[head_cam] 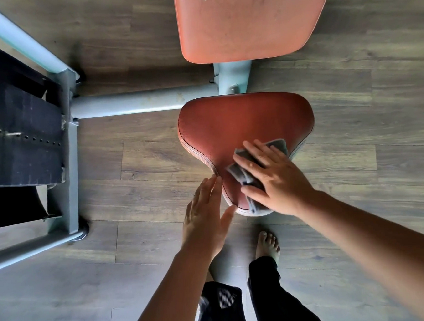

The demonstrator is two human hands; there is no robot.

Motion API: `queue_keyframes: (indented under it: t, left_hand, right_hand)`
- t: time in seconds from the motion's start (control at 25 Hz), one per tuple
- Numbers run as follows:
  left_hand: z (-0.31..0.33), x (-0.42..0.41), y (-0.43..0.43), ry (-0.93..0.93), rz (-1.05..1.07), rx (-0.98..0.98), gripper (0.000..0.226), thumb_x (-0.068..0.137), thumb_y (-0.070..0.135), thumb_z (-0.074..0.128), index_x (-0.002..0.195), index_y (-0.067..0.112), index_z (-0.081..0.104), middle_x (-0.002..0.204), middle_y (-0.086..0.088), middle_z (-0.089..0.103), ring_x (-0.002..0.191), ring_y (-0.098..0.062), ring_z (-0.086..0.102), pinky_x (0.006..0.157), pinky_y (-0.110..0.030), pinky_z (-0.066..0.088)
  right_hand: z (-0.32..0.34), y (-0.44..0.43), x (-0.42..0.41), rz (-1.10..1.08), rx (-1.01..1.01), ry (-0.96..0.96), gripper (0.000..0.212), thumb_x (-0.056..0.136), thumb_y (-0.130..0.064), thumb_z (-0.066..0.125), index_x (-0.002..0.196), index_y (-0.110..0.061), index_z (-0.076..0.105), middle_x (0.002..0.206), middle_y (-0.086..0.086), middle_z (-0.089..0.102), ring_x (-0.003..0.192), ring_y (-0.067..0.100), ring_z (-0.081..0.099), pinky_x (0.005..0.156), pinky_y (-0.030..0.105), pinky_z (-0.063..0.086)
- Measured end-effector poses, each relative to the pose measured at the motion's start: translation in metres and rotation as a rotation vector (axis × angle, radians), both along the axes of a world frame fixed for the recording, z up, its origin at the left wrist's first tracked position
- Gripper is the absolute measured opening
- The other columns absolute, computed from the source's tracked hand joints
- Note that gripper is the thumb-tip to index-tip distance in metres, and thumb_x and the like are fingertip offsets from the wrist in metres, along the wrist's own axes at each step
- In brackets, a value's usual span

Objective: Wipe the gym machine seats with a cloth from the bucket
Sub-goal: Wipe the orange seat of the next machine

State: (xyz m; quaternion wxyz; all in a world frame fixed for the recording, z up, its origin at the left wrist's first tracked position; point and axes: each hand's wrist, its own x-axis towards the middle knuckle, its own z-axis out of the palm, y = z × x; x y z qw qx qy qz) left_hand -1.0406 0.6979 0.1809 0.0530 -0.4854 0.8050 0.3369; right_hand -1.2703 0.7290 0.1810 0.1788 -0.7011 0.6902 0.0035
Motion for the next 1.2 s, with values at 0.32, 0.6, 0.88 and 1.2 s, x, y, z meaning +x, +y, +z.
queue_keyframes:
  t: [0.32,0.6,0.88,1.2]
  left_hand:
    - [0.003,-0.003,-0.001,-0.041,-0.011,-0.005,0.072,0.1,0.057,0.037,0.162,0.03,0.013,0.169,0.008,0.012,0.155,-0.014,0.01,0.121,-0.036,0.02]
    - [0.009,-0.005,-0.003,-0.091,-0.033,-0.015,0.072,0.1,0.056,0.042,0.161,0.026,0.018,0.168,0.006,0.018,0.155,-0.014,0.014,0.121,-0.04,0.026]
    - [0.075,-0.016,-0.024,-0.181,-0.084,0.006,0.069,0.101,0.051,0.047,0.16,0.025,0.021,0.168,0.005,0.02,0.155,-0.015,0.014,0.121,-0.046,0.03]
    - [0.233,-0.038,-0.007,-0.217,-0.233,-0.092,0.062,0.097,0.052,0.057,0.15,0.022,0.044,0.153,-0.002,0.046,0.143,-0.025,0.037,0.108,-0.047,0.043]
  right_hand:
    - [-0.028,-0.091,-0.037,-0.484,0.1,0.087,0.083,0.097,-0.062,0.035,0.16,-0.013,0.013,0.169,0.011,0.013,0.156,0.03,0.009,0.126,0.047,0.01]
    - [-0.013,-0.013,0.032,-0.36,-0.135,-0.196,0.059,0.091,-0.021,0.062,0.147,-0.006,0.048,0.155,0.013,0.045,0.147,0.031,0.037,0.122,0.051,0.026]
    - [0.056,-0.014,0.005,-0.403,-0.089,-0.278,0.026,0.095,-0.019,0.058,0.12,-0.013,0.064,0.113,0.005,0.069,0.098,0.034,0.067,0.084,0.042,0.057]
    - [0.233,0.06,-0.005,-0.562,-0.065,-0.293,0.025,0.097,-0.025,0.057,0.113,-0.007,0.064,0.103,0.019,0.07,0.095,0.038,0.064,0.072,0.033,0.04]
